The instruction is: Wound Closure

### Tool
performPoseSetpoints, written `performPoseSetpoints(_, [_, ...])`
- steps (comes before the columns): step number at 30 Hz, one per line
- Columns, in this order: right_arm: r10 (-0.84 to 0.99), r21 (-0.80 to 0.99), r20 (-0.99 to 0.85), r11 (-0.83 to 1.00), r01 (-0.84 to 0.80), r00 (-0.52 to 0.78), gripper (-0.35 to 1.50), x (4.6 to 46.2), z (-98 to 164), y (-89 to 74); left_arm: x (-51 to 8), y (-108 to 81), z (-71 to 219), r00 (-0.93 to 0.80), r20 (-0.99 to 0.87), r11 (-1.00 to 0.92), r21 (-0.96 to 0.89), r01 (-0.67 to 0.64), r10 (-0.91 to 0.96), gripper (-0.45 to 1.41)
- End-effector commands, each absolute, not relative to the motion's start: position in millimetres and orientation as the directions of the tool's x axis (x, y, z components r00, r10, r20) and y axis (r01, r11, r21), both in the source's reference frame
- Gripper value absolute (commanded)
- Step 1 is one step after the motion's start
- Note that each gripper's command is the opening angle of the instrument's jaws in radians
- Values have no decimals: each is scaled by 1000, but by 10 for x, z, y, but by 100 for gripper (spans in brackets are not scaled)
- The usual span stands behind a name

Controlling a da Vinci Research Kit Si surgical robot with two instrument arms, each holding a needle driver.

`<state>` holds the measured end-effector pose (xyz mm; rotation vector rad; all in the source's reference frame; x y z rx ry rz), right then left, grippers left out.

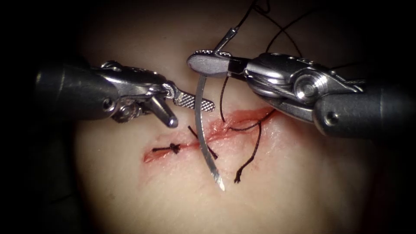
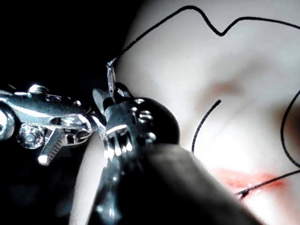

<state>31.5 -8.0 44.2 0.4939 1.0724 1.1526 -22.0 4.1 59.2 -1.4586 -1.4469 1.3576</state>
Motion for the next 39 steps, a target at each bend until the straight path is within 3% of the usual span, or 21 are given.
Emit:
performPoseSetpoints(1, [905,738,-424,369,-565,37,-35,325,440,-71,-223,43,597,-146,-222,-183,-954,238,964,113])
performPoseSetpoints(5, [885,629,-462,372,-682,57,-35,333,437,-71,-224,50,601,-84,-250,-245,-968,62,965,96])
performPoseSetpoints(7, [863,560,-495,408,-721,104,-35,339,435,-72,-226,52,605,-52,-223,-226,-972,-59,973,118])
performPoseSetpoints(11, [826,437,-532,455,-776,185,-35,358,427,-80,-231,56,613,-16,-260,-254,-927,-276,965,105])
performPoseSetpoints(19, [800,378,-548,496,-782,243,-35,374,414,-90,-241,48,620,-27,-239,-235,-918,-319,971,110])
performPoseSetpoints(23, [790,365,-556,511,-778,257,-35,374,414,-90,-238,43,619,-49,-223,-228,-926,-302,974,66])
performPoseSetpoints(26, [787,361,-557,517,-776,265,-35,372,417,-88,-233,42,614,-77,-196,-210,-928,-308,978,1])
performPoseSetpoints(28, [778,351,-565,528,-773,274,-35,370,420,-84,-231,43,612,-82,-161,-179,-937,-300,983,-36])
performPoseSetpoints(29, [777,348,-567,526,-776,272,-35,369,422,-83,-229,44,610,-80,-130,-148,-943,-297,988,-45])
performPoseSetpoints(30, [765,332,-581,535,-777,278,19,368,425,-81,-228,44,609,-80,-117,-136,-946,-295,990,-45])
performPoseSetpoints(32, [741,313,-611,550,-774,279,96,367,428,-78,-226,45,608,-71,-82,-100,-950,-296,994,-45])
performPoseSetpoints(33, [734,318,-630,542,-778,254,113,367,430,-76,-225,45,608,-68,-71,-89,-951,-297,995,-45])
performPoseSetpoints(36, [702,365,-693,538,-760,165,131,369,431,-74,-225,44,609,-44,1,-13,-954,-299,999,-45])
performPoseSetpoints(38, [706,441,-701,542,-715,103,135,370,432,-74,-225,43,610,-34,27,16,-954,-298,999,-45])
performPoseSetpoints(39, [715,495,-695,550,-673,74,128,371,433,-73,-225,42,610,-30,38,27,-954,-299,999,-45])
